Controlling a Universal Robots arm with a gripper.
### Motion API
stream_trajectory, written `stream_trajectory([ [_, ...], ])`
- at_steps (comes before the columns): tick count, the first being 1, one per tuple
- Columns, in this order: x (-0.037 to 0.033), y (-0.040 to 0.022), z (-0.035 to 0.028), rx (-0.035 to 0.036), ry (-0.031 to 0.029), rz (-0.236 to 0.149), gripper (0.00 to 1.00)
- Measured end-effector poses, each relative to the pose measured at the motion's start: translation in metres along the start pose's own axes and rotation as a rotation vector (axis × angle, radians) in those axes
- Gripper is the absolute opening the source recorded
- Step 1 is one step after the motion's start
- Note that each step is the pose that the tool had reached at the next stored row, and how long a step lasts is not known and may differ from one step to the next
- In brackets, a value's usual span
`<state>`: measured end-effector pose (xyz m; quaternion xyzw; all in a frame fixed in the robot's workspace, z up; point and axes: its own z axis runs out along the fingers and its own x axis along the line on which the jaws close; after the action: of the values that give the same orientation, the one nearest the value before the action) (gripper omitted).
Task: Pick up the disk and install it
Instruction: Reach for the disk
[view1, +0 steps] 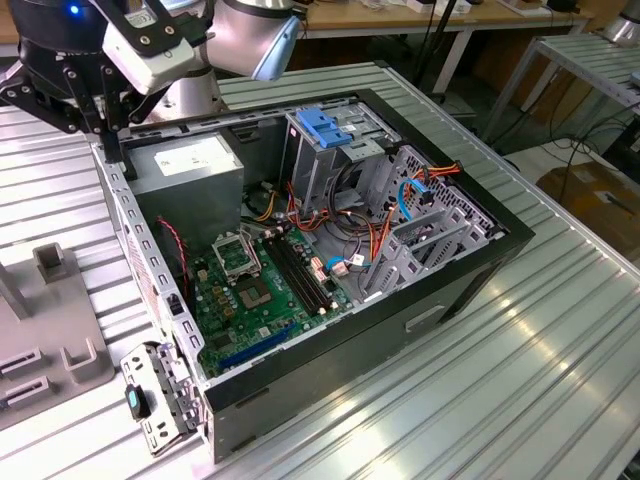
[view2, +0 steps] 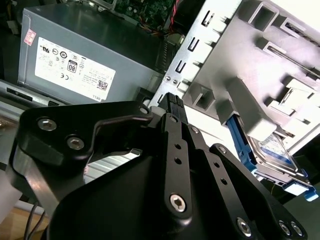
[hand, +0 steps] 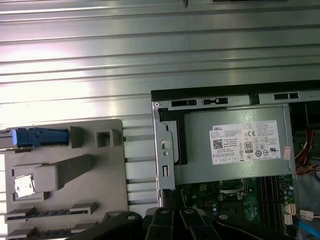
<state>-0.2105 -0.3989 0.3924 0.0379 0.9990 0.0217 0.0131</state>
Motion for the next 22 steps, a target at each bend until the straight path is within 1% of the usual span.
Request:
stream_trajectory([
  [6, 0.0060, -0.0004, -0.0001, 0.0000, 0.0000, 0.000, 0.11],
  [11, 0.0124, -0.0009, -0.0002, 0.0000, 0.0000, 0.000, 0.11],
  [17, 0.0168, -0.0013, -0.0002, 0.0000, 0.0000, 0.000, 0.11],
  [22, 0.0184, -0.0014, -0.0002, 0.0000, 0.0000, 0.000, 0.11],
])
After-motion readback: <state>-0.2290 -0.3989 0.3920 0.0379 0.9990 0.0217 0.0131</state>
